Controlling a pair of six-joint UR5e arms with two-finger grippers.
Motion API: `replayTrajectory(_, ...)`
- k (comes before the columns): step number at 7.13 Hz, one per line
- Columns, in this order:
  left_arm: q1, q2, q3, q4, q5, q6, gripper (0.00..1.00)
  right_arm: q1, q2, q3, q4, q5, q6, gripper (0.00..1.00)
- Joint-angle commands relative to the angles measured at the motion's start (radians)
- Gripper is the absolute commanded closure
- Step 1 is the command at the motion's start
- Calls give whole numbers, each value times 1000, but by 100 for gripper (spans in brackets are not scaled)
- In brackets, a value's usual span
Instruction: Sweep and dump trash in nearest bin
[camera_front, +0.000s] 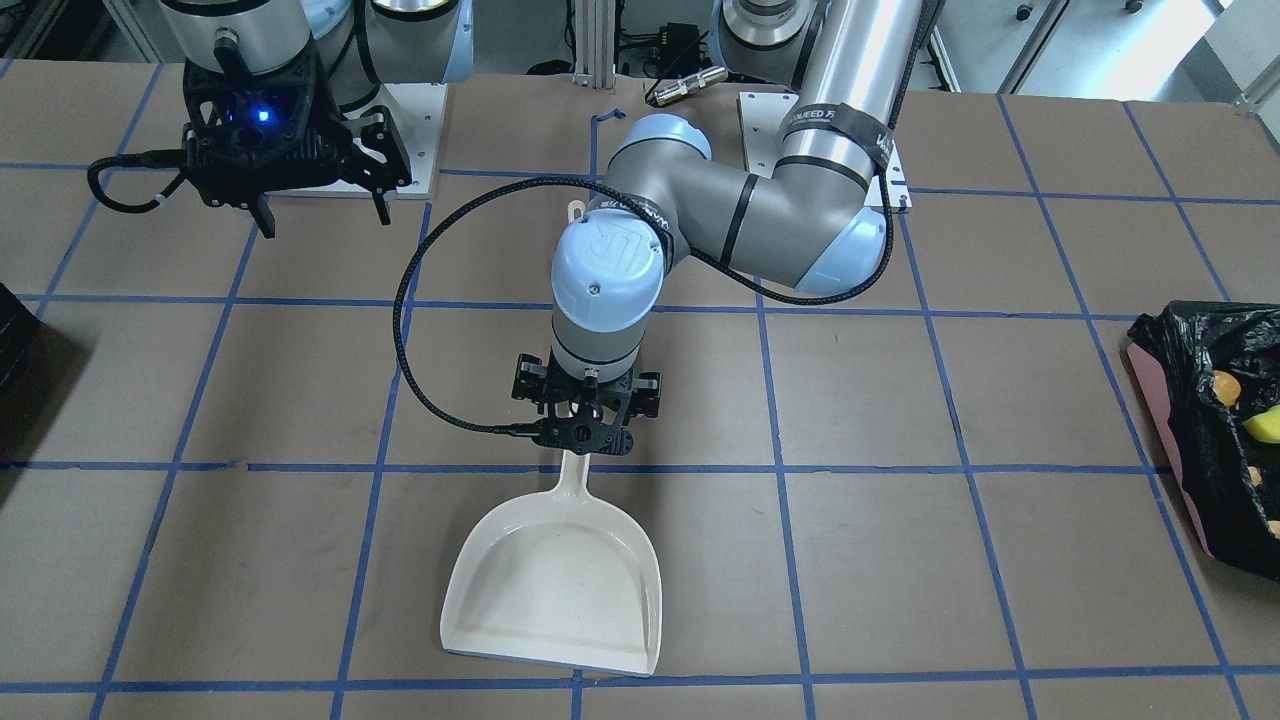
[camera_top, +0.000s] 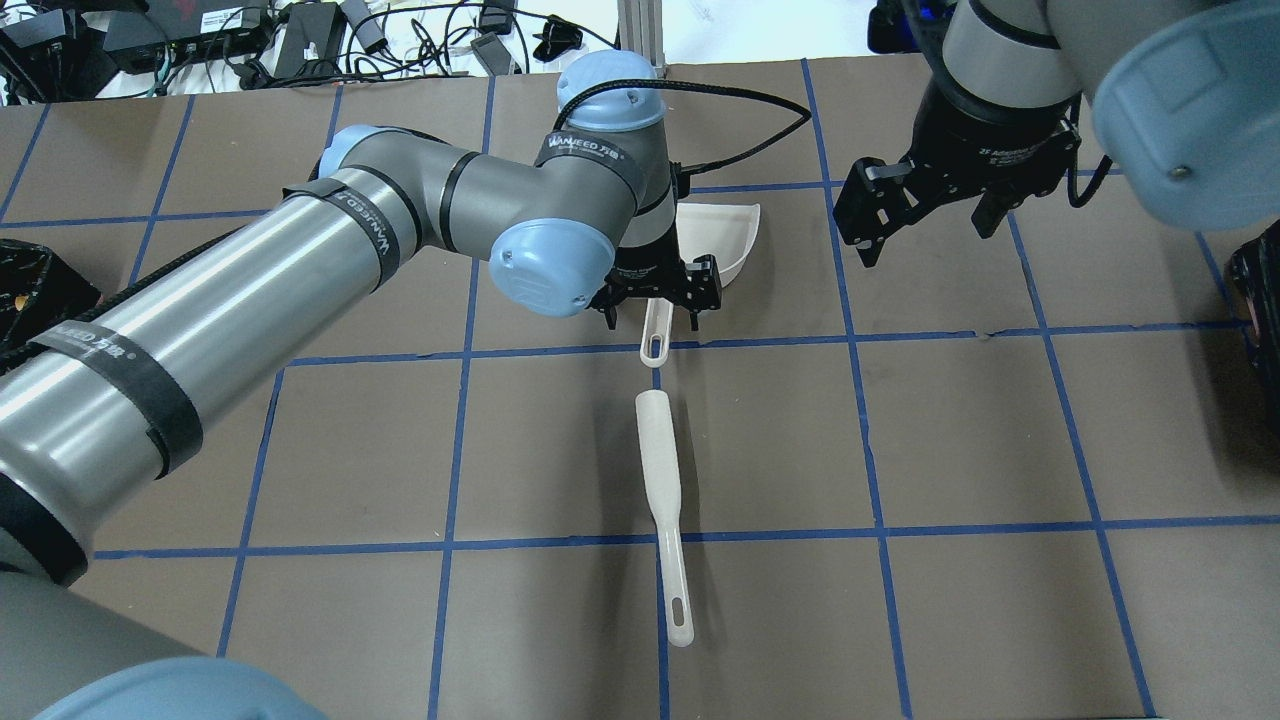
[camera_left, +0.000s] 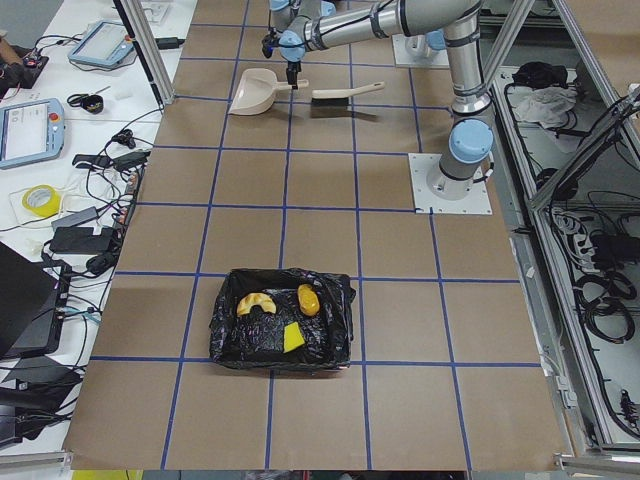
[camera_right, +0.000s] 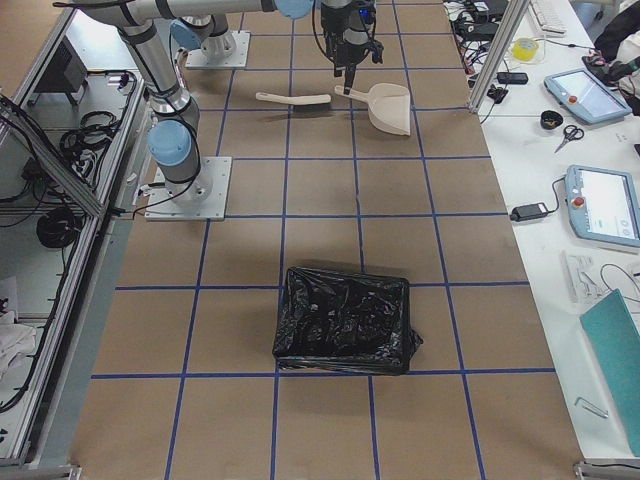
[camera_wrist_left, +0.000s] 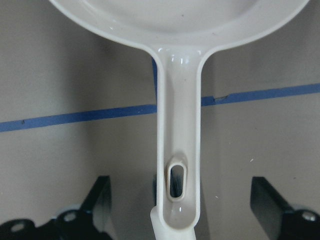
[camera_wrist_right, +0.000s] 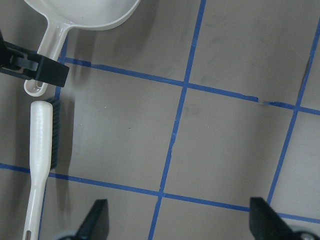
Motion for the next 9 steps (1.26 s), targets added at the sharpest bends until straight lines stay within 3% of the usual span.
replayTrajectory(1,82,42,5,-20,1,49,0,0,1,1,1,-4,-1,0)
replayTrajectory(2,136,73,6,-46,6,160,0,0,1,1,0,-2,-2,0)
replayTrajectory(4,254,159,34,-158,9,204,0,0,1,1,6,-2,-1,0)
replayTrajectory(7,413,304,158,-433,65,324,0,0,3,1,6,-2,-5,0)
replayTrajectory(9,423,365,120,-431,99,325,0,0,1,1,6,-2,-5,0)
